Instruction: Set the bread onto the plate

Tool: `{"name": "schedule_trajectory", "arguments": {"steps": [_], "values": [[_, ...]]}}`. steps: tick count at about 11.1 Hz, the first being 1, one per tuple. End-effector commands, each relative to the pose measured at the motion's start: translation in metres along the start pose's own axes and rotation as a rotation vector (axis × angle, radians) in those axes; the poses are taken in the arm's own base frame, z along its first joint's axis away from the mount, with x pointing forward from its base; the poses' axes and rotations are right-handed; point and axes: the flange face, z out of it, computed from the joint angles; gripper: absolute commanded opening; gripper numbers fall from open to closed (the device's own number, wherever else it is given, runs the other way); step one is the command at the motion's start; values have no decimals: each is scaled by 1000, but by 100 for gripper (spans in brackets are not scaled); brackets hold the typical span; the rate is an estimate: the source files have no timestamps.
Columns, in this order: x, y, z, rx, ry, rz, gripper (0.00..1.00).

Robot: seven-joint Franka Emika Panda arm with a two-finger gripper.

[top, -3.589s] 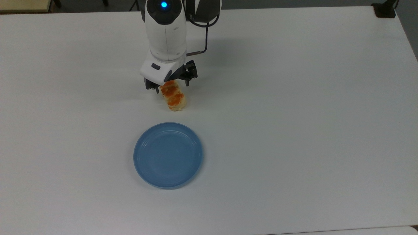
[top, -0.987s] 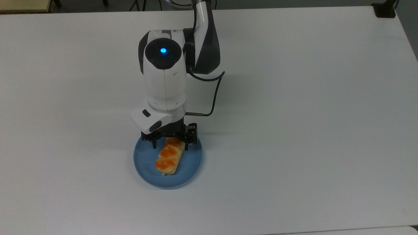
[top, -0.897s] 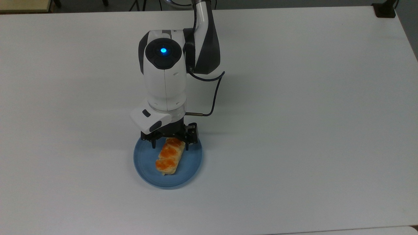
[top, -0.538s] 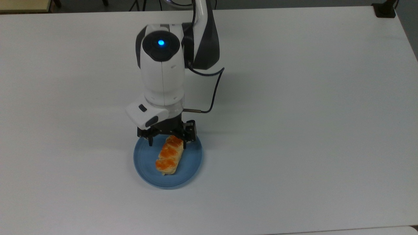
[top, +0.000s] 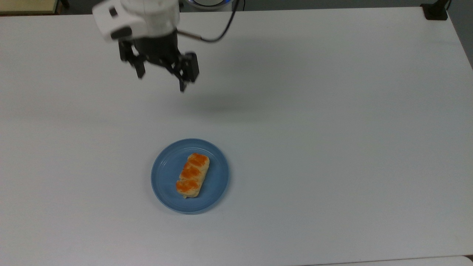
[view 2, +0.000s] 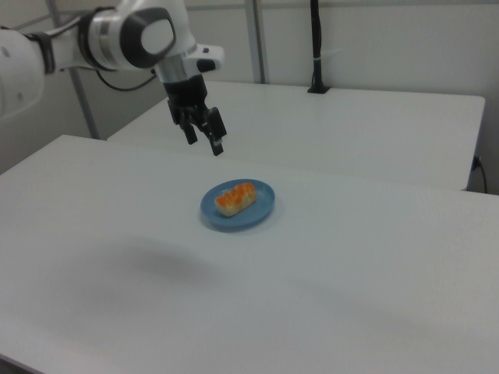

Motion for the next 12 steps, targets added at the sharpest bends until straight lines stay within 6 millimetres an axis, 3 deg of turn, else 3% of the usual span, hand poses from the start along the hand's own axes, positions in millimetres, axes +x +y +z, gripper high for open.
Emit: {"name": "schedule_trajectory", "arguments": {"steps": [1, 3, 5, 8, 12], "values": [[-52, 22, -43, -20, -59, 38, 100], [-67, 29, -63, -20, -37, 38, 100], [-72, 19, -63, -14, -27, -74, 100], [-74, 18, -56, -11, -22, -234, 100], [-71, 19, -55, -11, -21, -246, 100]]}}
